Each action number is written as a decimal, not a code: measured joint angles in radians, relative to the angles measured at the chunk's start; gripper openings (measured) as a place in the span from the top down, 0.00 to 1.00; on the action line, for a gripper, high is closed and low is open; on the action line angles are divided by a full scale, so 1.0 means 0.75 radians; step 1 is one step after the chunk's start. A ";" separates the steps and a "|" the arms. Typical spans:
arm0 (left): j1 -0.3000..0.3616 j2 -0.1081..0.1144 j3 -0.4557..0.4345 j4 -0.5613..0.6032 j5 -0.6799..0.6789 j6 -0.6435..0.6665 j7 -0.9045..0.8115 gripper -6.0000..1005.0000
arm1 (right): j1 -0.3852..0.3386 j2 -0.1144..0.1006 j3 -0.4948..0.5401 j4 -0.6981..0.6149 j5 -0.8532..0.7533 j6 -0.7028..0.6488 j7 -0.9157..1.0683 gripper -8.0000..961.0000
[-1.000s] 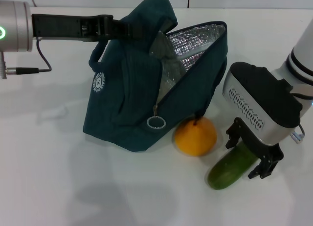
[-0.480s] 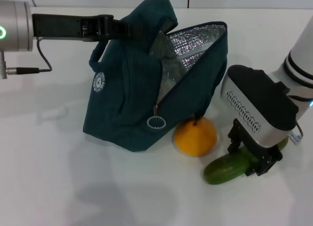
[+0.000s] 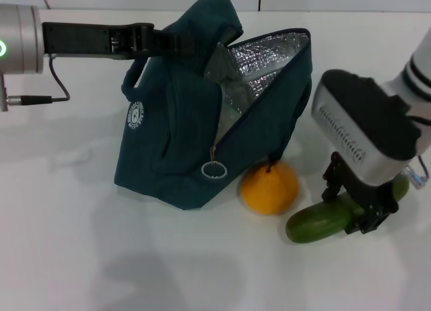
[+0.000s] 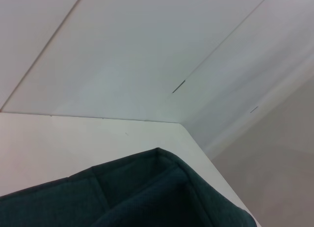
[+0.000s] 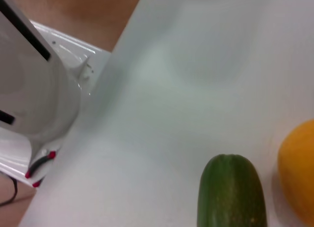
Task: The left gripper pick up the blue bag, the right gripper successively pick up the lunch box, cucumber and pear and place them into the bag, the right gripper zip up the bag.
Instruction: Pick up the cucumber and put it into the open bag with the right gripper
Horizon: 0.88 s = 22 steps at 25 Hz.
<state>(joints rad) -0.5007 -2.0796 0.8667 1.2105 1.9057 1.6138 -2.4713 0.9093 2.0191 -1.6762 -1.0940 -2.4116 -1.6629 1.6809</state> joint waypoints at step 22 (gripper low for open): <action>-0.011 -0.002 -0.032 -0.018 -0.023 0.000 0.020 0.94 | -0.234 0.001 0.677 -0.659 0.158 -0.014 -0.005 0.40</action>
<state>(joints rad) -0.5093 -2.0812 0.8428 1.1968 1.8883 1.6137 -2.4562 0.7336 2.0199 -1.1682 -1.5879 -2.2928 -1.6737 1.6770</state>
